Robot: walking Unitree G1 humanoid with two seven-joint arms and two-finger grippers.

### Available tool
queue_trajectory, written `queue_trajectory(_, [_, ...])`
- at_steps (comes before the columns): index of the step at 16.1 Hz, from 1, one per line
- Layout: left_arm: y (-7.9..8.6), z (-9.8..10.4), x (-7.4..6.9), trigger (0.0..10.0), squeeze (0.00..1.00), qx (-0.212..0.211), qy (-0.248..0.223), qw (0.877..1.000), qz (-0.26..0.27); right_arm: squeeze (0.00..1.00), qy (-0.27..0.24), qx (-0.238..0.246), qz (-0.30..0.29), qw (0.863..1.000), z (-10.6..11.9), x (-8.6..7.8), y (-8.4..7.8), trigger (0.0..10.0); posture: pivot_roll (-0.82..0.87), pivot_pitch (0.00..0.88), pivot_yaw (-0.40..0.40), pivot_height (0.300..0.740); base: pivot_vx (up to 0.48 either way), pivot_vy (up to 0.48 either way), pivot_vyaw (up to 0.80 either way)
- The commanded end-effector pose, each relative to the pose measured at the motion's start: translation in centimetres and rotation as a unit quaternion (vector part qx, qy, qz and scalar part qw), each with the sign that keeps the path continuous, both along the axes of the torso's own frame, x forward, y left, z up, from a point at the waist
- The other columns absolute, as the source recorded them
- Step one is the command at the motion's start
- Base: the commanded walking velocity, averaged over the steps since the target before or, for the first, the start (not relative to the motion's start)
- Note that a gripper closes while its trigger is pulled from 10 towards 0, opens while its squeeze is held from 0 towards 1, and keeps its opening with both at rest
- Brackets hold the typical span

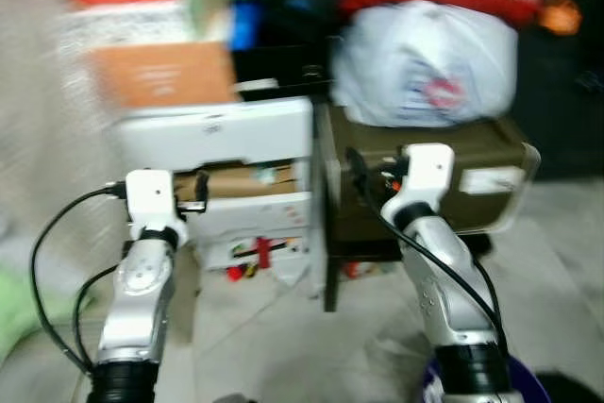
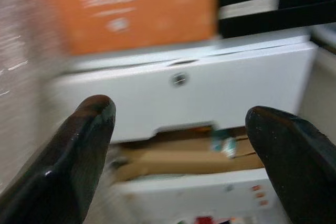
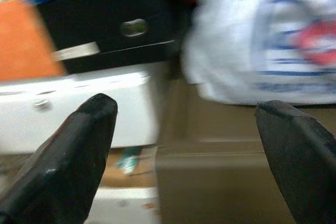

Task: Clean up the room

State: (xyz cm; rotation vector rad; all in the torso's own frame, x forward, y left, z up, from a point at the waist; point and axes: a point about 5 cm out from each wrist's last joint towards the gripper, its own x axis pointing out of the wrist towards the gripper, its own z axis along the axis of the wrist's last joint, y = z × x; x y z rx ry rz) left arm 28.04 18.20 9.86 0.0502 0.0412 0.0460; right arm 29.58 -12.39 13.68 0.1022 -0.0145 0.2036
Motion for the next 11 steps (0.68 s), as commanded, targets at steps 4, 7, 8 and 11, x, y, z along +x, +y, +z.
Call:
queue_trajectory(4, [-0.86,0.33,-0.09,10.0,0.00,-0.006,-0.009,1.000,-0.018,0.00,-0.002,-0.005,-0.016,1.000,0.02,-0.07,-0.99,10.0,-0.15,0.000,0.056,0.740,0.309,0.000,0.00])
queue_trajectory(7, [-1.19,0.65,-0.12,10.0,0.00,-0.011,-0.021,0.999,-0.022,0.00,-0.003,-0.006,-0.016,1.000,0.05,-0.07,-1.05,10.0,-0.15,0.000,0.054,0.740,0.087,0.000,0.00])
queue_trajectory(8, [-1.31,0.75,-0.14,10.0,0.00,-0.008,-0.025,0.999,-0.021,0.00,-0.004,-0.006,-0.018,1.000,0.07,-0.05,-1.14,10.0,-0.15,0.000,0.052,0.740,0.000,0.000,0.00])
queue_trajectory(11, [-1.21,1.22,-0.21,10.0,0.00,-0.008,-0.037,0.999,-0.008,0.00,-0.009,-0.014,-0.017,1.000,0.30,-0.01,-1.13,10.0,-0.15,0.000,0.051,0.740,0.000,0.000,0.00])
